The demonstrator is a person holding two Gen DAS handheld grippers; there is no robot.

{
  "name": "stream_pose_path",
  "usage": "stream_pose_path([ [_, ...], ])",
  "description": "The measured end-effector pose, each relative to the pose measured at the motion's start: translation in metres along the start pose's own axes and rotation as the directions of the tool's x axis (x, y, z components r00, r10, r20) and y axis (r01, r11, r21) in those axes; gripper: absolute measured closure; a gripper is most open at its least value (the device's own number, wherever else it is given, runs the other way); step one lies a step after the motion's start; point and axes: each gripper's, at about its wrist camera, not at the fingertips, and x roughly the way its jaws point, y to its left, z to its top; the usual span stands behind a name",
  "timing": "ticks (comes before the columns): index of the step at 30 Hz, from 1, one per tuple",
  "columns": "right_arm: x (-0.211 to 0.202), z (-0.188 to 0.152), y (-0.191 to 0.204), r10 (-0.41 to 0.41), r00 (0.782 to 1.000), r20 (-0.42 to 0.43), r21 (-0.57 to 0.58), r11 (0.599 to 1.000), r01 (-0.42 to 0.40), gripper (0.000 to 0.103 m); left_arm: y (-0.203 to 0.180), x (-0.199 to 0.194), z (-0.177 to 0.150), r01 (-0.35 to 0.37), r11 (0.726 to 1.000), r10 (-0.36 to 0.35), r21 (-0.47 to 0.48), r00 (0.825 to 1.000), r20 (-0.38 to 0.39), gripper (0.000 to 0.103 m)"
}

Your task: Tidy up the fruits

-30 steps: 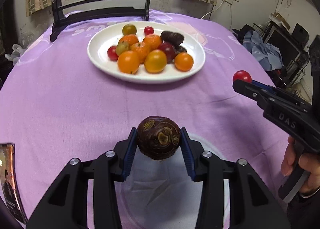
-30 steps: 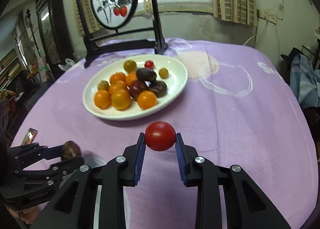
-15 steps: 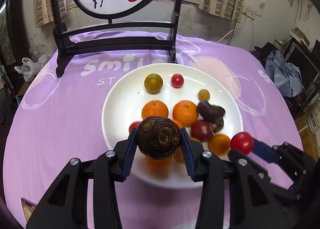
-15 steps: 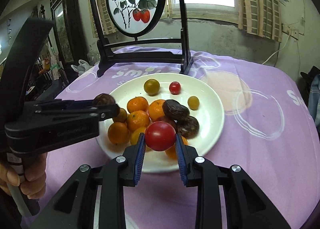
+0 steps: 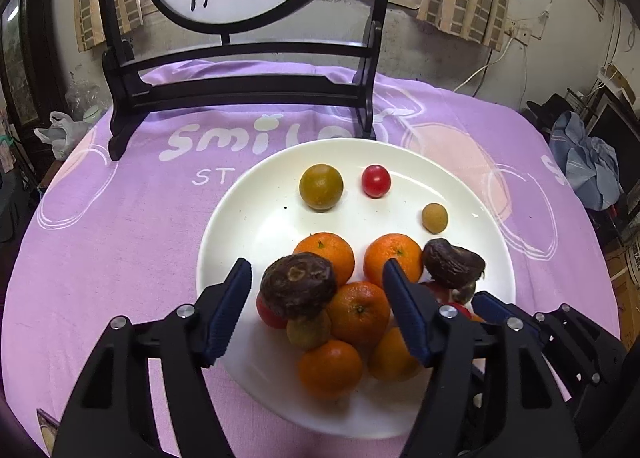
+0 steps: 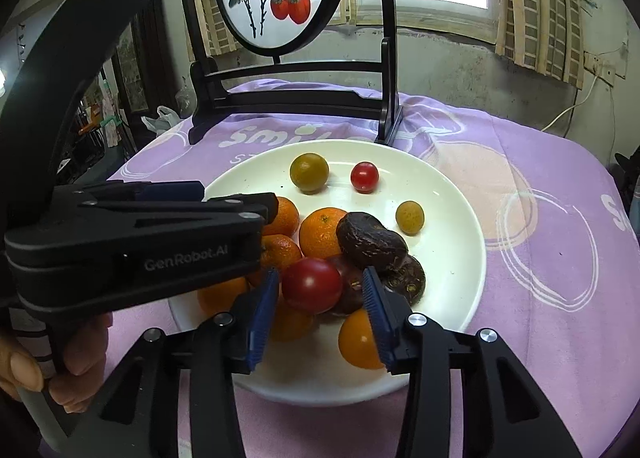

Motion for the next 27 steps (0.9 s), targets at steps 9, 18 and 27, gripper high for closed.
stream_pose_path([
  [9,-0.044,-0.026,-0.005,-0.016,1.0,0.02,0.041,0.999,0.015,0.049,-0.008,-0.055,-0.043,0.002,1.0,-0.001,-0.007,0.999,0.053,0.025],
  [18,-0.094,-0.077,0.007,-0.095,0.995,0.032,0.048,0.994,0.094,0.024,-0.015,-0.107,-0.106,0.007,1.0,-0.007,0.0,0.996,0.084,0.017],
  [27,-0.127,-0.119,0.017,-0.132,0.99,0.045,0.098,0.987,0.127,0.008,-0.02,-0.143,-0.158,0.014,1.0,-0.017,0.024,0.995,0.099,0.012],
])
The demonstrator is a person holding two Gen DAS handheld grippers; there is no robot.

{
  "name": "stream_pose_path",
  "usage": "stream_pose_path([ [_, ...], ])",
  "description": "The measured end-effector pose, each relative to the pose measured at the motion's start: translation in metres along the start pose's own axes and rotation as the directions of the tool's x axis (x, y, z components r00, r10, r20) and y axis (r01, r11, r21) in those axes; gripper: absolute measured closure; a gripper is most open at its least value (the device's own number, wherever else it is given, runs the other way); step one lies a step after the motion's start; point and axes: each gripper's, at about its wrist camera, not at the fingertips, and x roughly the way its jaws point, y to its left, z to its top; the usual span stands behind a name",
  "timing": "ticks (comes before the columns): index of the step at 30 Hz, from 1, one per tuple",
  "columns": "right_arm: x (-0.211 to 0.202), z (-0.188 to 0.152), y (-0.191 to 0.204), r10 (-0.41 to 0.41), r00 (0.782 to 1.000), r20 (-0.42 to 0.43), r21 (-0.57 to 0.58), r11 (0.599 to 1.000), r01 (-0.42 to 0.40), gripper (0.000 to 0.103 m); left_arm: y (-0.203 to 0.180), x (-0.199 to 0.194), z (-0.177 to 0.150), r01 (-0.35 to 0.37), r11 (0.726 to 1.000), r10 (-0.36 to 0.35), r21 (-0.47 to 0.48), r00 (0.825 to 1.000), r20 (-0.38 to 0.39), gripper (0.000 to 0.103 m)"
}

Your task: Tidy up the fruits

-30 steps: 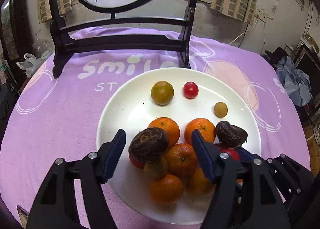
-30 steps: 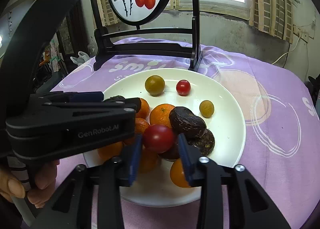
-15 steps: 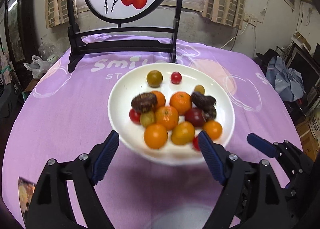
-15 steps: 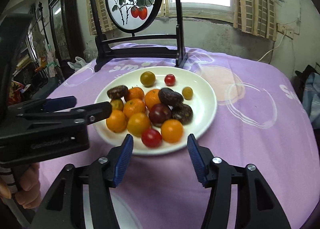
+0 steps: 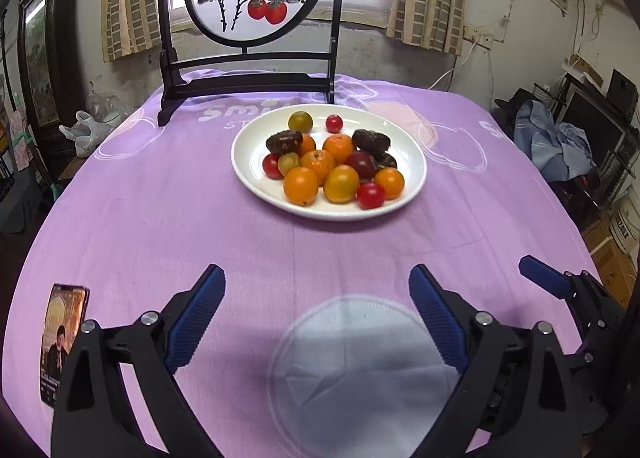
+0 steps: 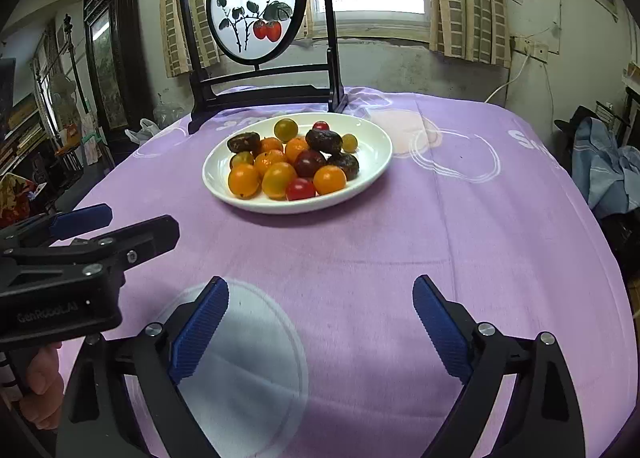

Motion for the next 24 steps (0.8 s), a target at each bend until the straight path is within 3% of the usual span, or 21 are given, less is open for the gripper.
stream_pose_path([
  [7,-0.004,-0.02,-0.006,0.004,1.0,-0.022,0.044,0.999,-0.003,0.008,0.0,-0.007,-0.023,-0.009,1.0,0.009,0.012,1.0,-0.009,0.009],
  [24,0.007,-0.044,-0.006,0.017,0.997,-0.08,0.029,0.999,-0.015,0.007,0.012,0.033,-0.046,-0.055,0.998,0.055,0.002,0.996,-0.074,0.008],
])
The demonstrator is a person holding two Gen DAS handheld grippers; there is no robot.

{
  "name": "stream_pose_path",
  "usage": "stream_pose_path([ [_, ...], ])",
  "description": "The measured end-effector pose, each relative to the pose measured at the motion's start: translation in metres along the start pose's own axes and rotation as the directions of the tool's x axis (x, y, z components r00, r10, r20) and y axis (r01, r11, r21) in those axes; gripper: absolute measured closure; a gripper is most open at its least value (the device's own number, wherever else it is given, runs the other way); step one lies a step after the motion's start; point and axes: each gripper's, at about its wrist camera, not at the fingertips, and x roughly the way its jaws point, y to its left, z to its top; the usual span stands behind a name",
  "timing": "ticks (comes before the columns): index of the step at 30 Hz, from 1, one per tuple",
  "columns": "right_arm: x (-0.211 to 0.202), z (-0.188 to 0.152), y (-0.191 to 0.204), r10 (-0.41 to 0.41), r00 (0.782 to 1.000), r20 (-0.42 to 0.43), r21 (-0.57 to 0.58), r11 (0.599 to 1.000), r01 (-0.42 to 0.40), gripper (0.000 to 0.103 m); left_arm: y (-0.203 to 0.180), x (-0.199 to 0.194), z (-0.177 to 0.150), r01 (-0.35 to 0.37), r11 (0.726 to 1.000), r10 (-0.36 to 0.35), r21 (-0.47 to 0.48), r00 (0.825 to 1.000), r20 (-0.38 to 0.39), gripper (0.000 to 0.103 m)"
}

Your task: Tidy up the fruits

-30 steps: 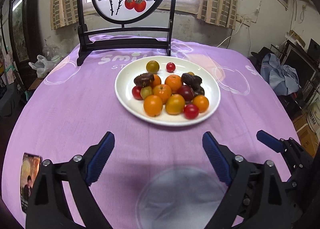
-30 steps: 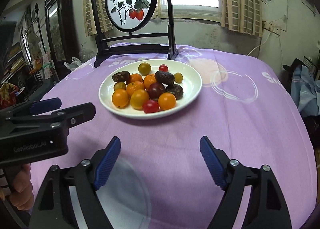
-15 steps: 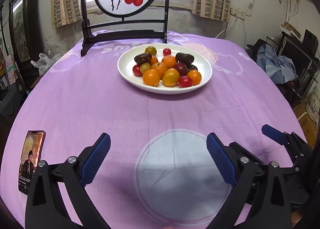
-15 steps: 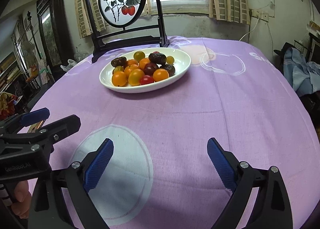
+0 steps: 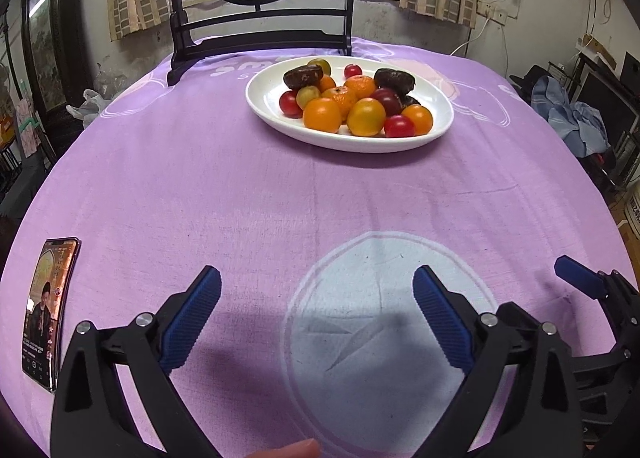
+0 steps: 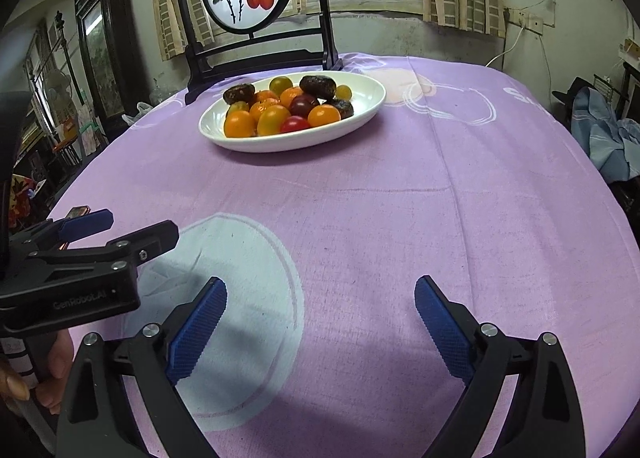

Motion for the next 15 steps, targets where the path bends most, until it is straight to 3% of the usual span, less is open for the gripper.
stream_pose_path([
  [15,0.012,-0.01,-0.011,-0.062,0.996,-0.071,0.016,0.998,0.063,0.007,0.002,0.032,-0.012,0.002,1.0,-0.002,-0.002,0.995,-0.099,0.008],
])
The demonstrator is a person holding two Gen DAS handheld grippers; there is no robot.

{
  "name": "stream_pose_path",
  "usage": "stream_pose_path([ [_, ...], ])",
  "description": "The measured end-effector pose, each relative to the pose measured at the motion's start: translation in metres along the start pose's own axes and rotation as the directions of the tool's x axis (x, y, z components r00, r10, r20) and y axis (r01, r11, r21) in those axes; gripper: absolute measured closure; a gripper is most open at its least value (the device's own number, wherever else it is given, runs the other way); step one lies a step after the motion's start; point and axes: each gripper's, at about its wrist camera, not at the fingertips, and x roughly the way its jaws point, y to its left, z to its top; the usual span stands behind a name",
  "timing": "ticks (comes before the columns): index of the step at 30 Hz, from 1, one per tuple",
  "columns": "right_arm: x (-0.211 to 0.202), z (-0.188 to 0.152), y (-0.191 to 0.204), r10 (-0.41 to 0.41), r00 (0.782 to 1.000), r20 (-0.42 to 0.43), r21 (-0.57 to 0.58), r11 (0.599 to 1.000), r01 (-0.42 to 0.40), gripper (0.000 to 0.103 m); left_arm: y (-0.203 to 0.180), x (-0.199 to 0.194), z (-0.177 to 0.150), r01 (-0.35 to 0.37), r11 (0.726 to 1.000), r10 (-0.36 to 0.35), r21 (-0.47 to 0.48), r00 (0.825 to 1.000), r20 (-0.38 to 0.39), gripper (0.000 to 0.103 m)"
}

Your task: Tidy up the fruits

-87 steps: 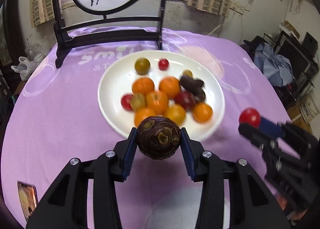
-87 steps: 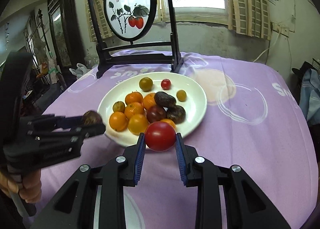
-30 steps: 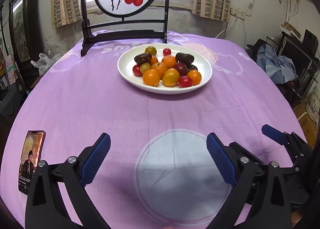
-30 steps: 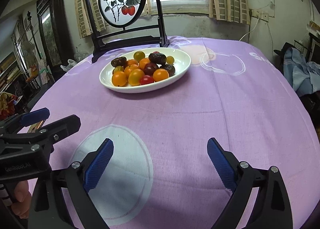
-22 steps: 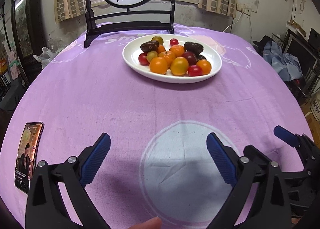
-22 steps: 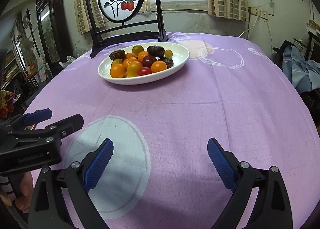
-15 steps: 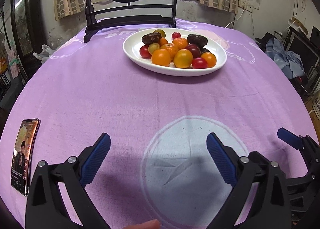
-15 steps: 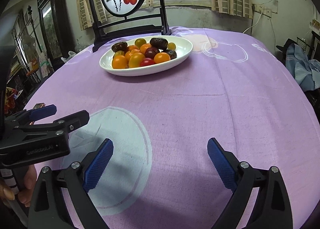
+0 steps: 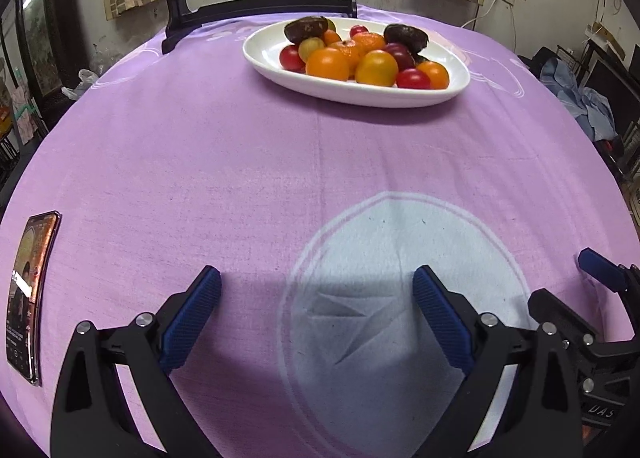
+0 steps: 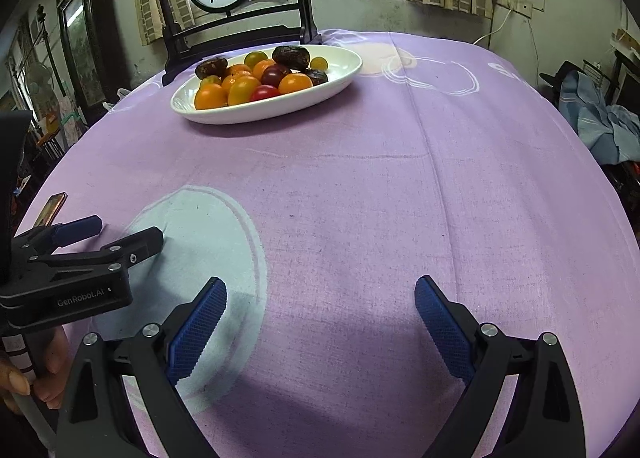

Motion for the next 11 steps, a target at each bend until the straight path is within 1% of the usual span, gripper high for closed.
stream_pose_path([
  [4,0.0038,-0.0013,-0.0003,0.003,1.0,-0.022,0.001,1.0,-0.003,0.007,-0.0032,0.002,-0.002,-0.017,1.0,0.017,0.009,1.0,0.001,0.007],
  [5,0.0044,-0.0011,-0.0009,0.003,1.0,-0.025,0.005,1.0,-0.003,0.007,-0.0029,0.0026,-0.0022,-0.023,1.0,0.023,0.003,1.0,0.0,0.005],
  [7,0.0048,-0.0015,-0.0016,0.006,1.0,-0.026,0.01,1.0,-0.006,0.004,-0.003,0.0032,-0.0023,-0.025,1.0,0.025,-0.002,1.0,0.002,0.004],
  [11,0.0069,-0.0021,0.0009,-0.013,0.999,-0.036,-0.004,1.0,0.013,0.003,-0.003,0.0026,-0.0047,-0.035,0.999,0.035,-0.008,0.999,0.011,0.004],
])
